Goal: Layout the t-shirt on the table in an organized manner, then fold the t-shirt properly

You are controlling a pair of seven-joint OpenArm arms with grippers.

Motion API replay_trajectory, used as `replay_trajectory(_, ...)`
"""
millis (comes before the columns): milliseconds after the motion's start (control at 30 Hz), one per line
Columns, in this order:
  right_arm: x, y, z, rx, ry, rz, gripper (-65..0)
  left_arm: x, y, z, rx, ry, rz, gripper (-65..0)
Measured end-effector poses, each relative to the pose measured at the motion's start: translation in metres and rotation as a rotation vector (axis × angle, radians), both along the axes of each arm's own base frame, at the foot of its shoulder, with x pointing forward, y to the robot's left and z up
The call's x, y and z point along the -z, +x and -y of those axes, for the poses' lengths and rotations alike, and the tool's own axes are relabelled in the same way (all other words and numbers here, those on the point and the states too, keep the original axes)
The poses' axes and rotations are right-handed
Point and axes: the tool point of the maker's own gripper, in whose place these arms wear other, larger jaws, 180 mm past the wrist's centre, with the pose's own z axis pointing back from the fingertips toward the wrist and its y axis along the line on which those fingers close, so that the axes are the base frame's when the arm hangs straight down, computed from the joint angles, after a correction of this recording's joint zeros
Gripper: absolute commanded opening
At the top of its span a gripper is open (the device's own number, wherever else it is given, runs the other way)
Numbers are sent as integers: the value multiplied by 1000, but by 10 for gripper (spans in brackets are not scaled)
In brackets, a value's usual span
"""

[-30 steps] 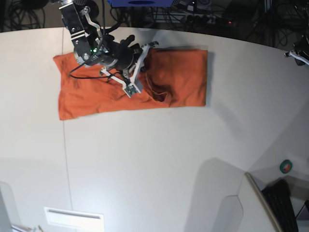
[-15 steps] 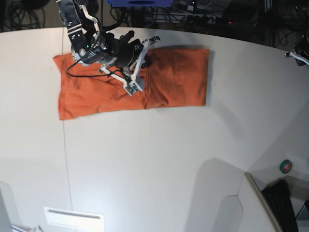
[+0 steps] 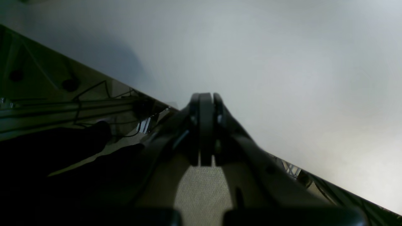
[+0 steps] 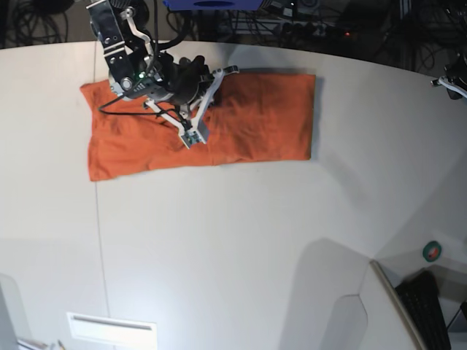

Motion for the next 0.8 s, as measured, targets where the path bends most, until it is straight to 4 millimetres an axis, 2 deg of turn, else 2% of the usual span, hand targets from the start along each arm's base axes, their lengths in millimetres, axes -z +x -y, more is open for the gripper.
replay_trajectory(100, 2, 3, 6, 61, -17, -17, -650, 0, 0, 0, 0, 0, 1, -650)
replay_trajectory(200, 6, 4, 15, 134, -47, -38, -497, 0, 0, 0, 0, 0, 0, -650)
replay_trajectory(267, -3, 5, 15, 139, -39, -16, -443, 0, 0, 0, 0, 0, 1, -650)
replay_trajectory(433, -46, 16, 17, 143, 7, 111, -443, 1, 1, 1, 4, -2, -2, -650)
replay_trajectory(500, -52, 20, 24, 137, -7, 142, -456, 1, 4, 6, 19, -4, -3, -650)
replay_trajectory(533, -50, 21, 29, 137, -22, 145, -492, 3, 9, 15, 47, -3, -7, -650)
replay_trajectory(600, -49, 24, 38, 130, -43, 150, -632, 5, 26, 49, 129, -31, 12, -650)
replay_trajectory(700, -49, 35, 59, 167, -66, 165, -650, 6, 51, 113, 245, -104, 80, -650)
replay_trajectory(800, -49, 49, 104, 280, -133, 182, -650, 8, 66, 178, 347, -181, 101, -650)
